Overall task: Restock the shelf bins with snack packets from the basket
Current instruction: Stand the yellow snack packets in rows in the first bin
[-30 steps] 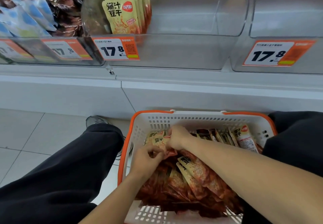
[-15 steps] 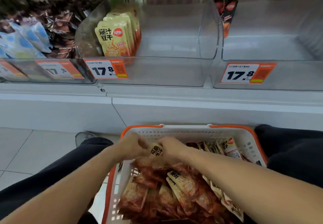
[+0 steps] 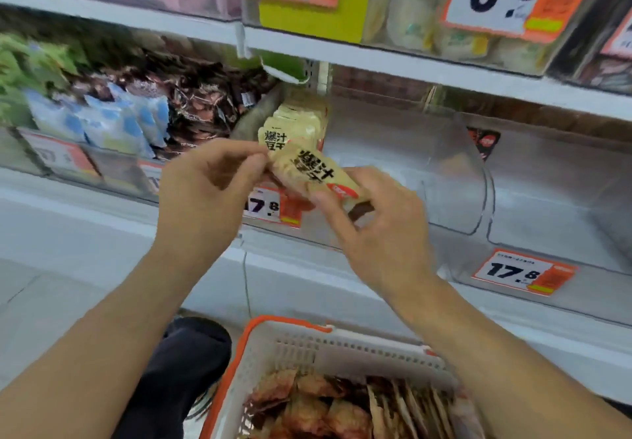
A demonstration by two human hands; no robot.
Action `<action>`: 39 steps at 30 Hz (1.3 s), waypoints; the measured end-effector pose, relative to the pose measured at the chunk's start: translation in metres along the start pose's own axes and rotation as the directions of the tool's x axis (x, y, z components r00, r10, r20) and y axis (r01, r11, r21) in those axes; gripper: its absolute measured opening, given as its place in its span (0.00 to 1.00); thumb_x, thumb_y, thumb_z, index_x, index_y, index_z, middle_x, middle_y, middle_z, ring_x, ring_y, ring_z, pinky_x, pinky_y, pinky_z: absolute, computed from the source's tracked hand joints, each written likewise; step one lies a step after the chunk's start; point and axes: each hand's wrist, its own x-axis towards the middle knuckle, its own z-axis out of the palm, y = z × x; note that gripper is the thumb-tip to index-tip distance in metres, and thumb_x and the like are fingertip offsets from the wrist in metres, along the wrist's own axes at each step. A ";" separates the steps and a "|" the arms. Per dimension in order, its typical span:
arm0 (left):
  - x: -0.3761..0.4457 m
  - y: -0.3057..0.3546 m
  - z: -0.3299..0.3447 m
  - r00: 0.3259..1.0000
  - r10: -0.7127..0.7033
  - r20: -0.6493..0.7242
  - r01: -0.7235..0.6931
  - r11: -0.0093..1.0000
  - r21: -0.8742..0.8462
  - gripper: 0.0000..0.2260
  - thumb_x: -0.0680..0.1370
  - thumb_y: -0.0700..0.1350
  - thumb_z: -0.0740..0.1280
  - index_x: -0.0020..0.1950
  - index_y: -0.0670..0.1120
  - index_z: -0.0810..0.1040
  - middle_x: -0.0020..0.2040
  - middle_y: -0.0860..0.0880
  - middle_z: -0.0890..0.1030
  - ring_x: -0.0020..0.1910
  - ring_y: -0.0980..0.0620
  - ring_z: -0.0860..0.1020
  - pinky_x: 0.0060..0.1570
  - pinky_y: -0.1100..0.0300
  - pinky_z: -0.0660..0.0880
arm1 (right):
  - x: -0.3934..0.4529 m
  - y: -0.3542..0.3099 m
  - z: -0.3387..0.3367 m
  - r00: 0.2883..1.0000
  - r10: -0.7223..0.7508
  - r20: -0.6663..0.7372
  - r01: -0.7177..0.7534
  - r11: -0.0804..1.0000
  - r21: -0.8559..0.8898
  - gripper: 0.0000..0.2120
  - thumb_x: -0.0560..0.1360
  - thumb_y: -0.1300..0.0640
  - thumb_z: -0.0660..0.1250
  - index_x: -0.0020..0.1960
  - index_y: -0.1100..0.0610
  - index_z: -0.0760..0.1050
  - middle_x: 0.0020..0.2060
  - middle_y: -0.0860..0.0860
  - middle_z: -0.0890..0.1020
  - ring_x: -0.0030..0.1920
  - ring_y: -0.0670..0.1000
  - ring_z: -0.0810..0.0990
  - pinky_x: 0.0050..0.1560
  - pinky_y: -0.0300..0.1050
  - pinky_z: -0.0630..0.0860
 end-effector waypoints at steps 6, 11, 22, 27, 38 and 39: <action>0.013 -0.038 0.011 0.988 0.094 -0.124 -0.045 0.936 0.350 0.08 0.75 0.41 0.72 0.53 0.49 0.81 0.50 0.52 0.77 0.49 0.49 0.77 0.54 0.50 0.76 | 0.060 0.012 0.018 0.986 0.068 0.150 -0.057 0.995 -0.082 0.13 0.75 0.54 0.73 0.57 0.54 0.73 0.47 0.48 0.81 0.45 0.49 0.79 0.44 0.49 0.77; 0.014 -0.048 0.023 0.979 0.168 -0.113 -0.106 0.900 0.422 0.18 0.71 0.37 0.75 0.59 0.45 0.81 0.59 0.49 0.75 0.59 0.51 0.69 0.59 0.62 0.67 | 0.087 0.033 0.066 0.884 0.276 0.377 -0.177 0.945 -0.276 0.21 0.74 0.54 0.74 0.53 0.52 0.61 0.43 0.49 0.76 0.42 0.52 0.74 0.38 0.45 0.62; 0.017 -0.050 0.017 0.990 0.026 -0.136 0.018 0.951 0.310 0.25 0.72 0.43 0.77 0.67 0.49 0.74 0.62 0.55 0.73 0.60 0.57 0.70 0.63 0.55 0.72 | 0.109 0.051 0.092 0.860 0.238 0.452 0.107 0.781 -0.615 0.32 0.70 0.37 0.73 0.61 0.56 0.65 0.52 0.54 0.81 0.51 0.59 0.81 0.46 0.52 0.75; 0.015 -0.053 0.015 0.990 0.036 -0.133 0.007 0.950 0.314 0.18 0.74 0.44 0.75 0.63 0.47 0.78 0.65 0.53 0.75 0.60 0.59 0.71 0.62 0.56 0.72 | 0.108 0.056 0.085 0.876 0.300 0.378 -0.063 0.848 -0.526 0.31 0.65 0.37 0.77 0.55 0.54 0.66 0.48 0.51 0.79 0.48 0.55 0.79 0.42 0.49 0.72; -0.007 -0.035 0.016 0.979 0.129 -0.160 -0.073 0.947 0.313 0.07 0.79 0.43 0.70 0.55 0.47 0.77 0.50 0.53 0.76 0.44 0.59 0.75 0.43 0.68 0.71 | 0.060 0.024 0.029 0.985 0.096 0.146 -0.094 0.995 -0.020 0.09 0.74 0.56 0.71 0.45 0.55 0.71 0.35 0.45 0.77 0.35 0.46 0.75 0.37 0.43 0.75; -0.017 -0.033 0.020 0.988 0.081 -0.130 -0.044 0.962 0.268 0.04 0.79 0.43 0.68 0.53 0.48 0.76 0.45 0.53 0.77 0.40 0.59 0.75 0.39 0.69 0.70 | 0.041 0.019 0.021 0.989 0.082 0.126 -0.086 0.996 0.030 0.08 0.74 0.59 0.71 0.44 0.55 0.71 0.35 0.45 0.77 0.34 0.47 0.75 0.35 0.39 0.73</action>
